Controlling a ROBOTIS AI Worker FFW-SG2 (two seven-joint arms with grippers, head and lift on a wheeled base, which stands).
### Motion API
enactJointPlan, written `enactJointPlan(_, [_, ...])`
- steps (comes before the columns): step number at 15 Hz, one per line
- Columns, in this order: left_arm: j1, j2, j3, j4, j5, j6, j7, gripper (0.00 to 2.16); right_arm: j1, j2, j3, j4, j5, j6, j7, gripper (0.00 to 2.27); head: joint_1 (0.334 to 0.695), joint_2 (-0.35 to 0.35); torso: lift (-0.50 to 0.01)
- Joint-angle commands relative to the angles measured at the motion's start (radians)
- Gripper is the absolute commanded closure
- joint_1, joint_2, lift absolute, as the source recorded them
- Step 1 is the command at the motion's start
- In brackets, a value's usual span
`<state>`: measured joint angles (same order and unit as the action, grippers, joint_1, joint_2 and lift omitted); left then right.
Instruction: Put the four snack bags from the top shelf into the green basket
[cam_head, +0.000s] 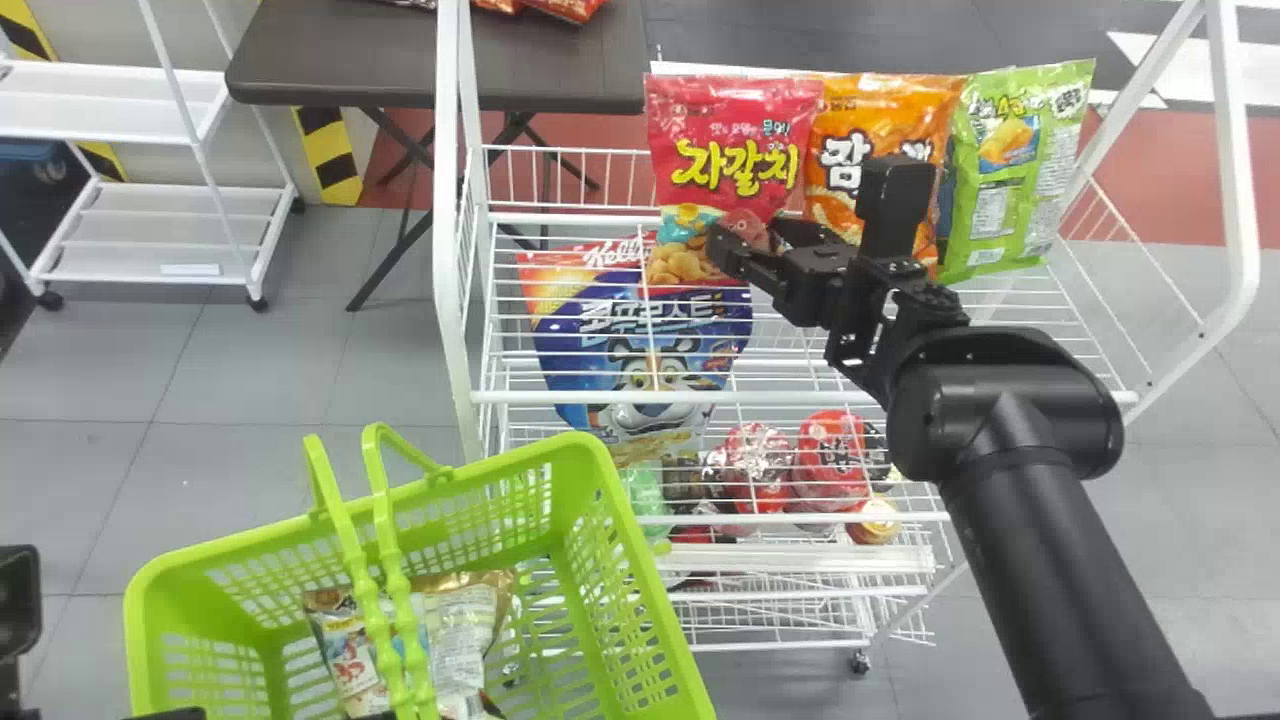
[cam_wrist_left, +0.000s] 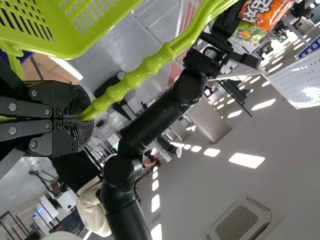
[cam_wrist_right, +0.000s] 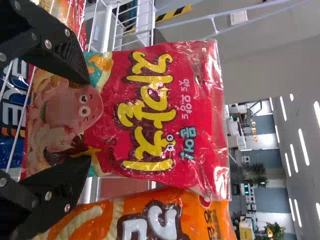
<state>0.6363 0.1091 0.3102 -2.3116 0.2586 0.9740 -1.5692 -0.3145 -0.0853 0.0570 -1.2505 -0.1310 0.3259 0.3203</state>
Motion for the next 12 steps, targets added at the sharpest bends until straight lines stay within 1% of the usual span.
enactJointPlan(1, [0.002, 0.000, 0.001, 0.005, -0.001, -0.002, -0.011, 2.15, -0.002, 0.002, 0.003, 0.008, 0.013, 0.014, -0.030, 2.13, 0.695, -0.066, -0.003])
enactJointPlan(2, [0.002, 0.000, 0.000, 0.003, -0.001, -0.002, -0.011, 2.15, 0.003, 0.002, 0.003, 0.005, 0.019, 0.014, -0.041, 2.25, 0.695, -0.066, -0.003])
enactJointPlan(5, [0.002, 0.000, 0.000, 0.003, -0.002, -0.002, -0.011, 2.15, 0.028, 0.002, -0.006, -0.026, 0.014, 0.008, -0.041, 2.25, 0.695, -0.075, -0.003])
enactJointPlan(7, [0.002, 0.000, 0.004, 0.005, -0.002, -0.002, -0.011, 2.15, 0.057, 0.001, -0.006, -0.086, 0.007, 0.002, -0.041, 2.25, 0.695, -0.077, -0.003])
enactJointPlan(9, [0.002, 0.000, 0.004, 0.005, -0.002, -0.002, -0.011, 2.15, 0.121, 0.002, -0.008, -0.208, -0.012, -0.017, -0.041, 2.25, 0.695, -0.074, -0.003])
enactJointPlan(12, [0.002, 0.000, 0.009, 0.006, -0.002, -0.002, -0.011, 2.15, 0.241, 0.002, -0.005, -0.466, -0.044, 0.072, -0.040, 2.25, 0.695, -0.062, -0.003])
